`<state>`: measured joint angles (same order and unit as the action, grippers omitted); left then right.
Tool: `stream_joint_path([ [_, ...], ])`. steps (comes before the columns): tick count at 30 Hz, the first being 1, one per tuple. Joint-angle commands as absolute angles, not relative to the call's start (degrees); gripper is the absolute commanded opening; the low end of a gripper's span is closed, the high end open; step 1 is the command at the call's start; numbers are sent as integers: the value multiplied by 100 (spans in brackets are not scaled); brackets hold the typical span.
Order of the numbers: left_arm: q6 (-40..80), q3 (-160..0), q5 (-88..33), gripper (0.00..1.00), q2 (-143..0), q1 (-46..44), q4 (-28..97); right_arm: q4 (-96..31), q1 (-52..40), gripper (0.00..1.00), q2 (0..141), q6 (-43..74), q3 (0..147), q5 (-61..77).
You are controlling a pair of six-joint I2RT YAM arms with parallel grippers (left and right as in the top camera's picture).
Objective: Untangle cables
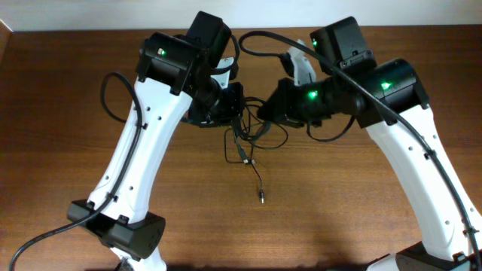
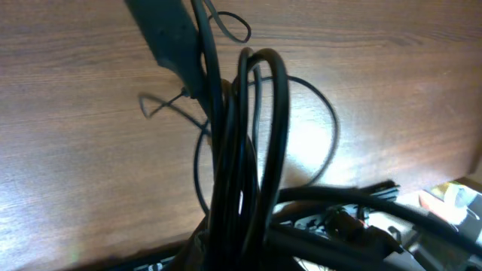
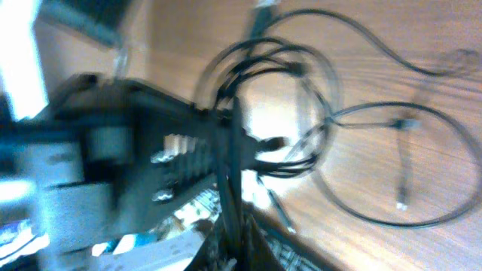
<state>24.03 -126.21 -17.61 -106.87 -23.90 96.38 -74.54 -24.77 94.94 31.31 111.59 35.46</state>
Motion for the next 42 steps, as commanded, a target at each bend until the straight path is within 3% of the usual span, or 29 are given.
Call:
stream_joint_path([
  [1,2902,-12602,-624,14,-10711,-2283,9675,-8040,-2141,4,9332,3098,11268,1826],
  [5,2915,-12602,-615,16,-10711,-2283,9675,-8632,-1942,4,9334,3098,11268,405],
  [15,2912,-12602,-613,18,-10711,-2283,9671,-8641,-1949,10,9334,3098,11268,469],
  [18,3225,-12602,-421,12,-10711,-2283,9673,-8637,-1949,10,9334,3404,11268,443],
  [23,3234,-12602,-320,12,-10713,-2283,9673,-8643,-1949,25,9334,3389,11266,694],
  [24,3234,-12573,-143,20,-10713,-2283,9673,-8659,-1953,43,9334,3389,11266,707],
  [26,3234,-12361,-64,43,-10713,-2283,9673,-8667,-1953,67,9334,3389,11262,705],
  [27,3232,-12199,-60,48,-10713,-2283,9671,-8665,-1953,72,9334,3389,11253,707],
  [29,3236,-11664,32,51,-10713,-2283,9518,-8656,-1953,73,9338,3391,11216,707],
  [31,3240,-11030,292,68,-10713,-2283,9153,-8656,-1953,73,9338,3389,11126,705],
  [33,3236,-10300,336,78,-10713,-2283,8567,-8654,-1953,73,9338,3352,10984,705],
  [35,3236,-9765,545,75,-10713,-2283,8079,-8648,-1953,73,9338,3328,10936,705],
  [39,3232,-8377,567,55,-10713,-2285,6449,-8569,-1953,73,9341,3330,10927,705],
  [42,3232,-7876,567,49,-10713,-2285,5800,-8567,-1953,73,9341,3328,10927,703],
])
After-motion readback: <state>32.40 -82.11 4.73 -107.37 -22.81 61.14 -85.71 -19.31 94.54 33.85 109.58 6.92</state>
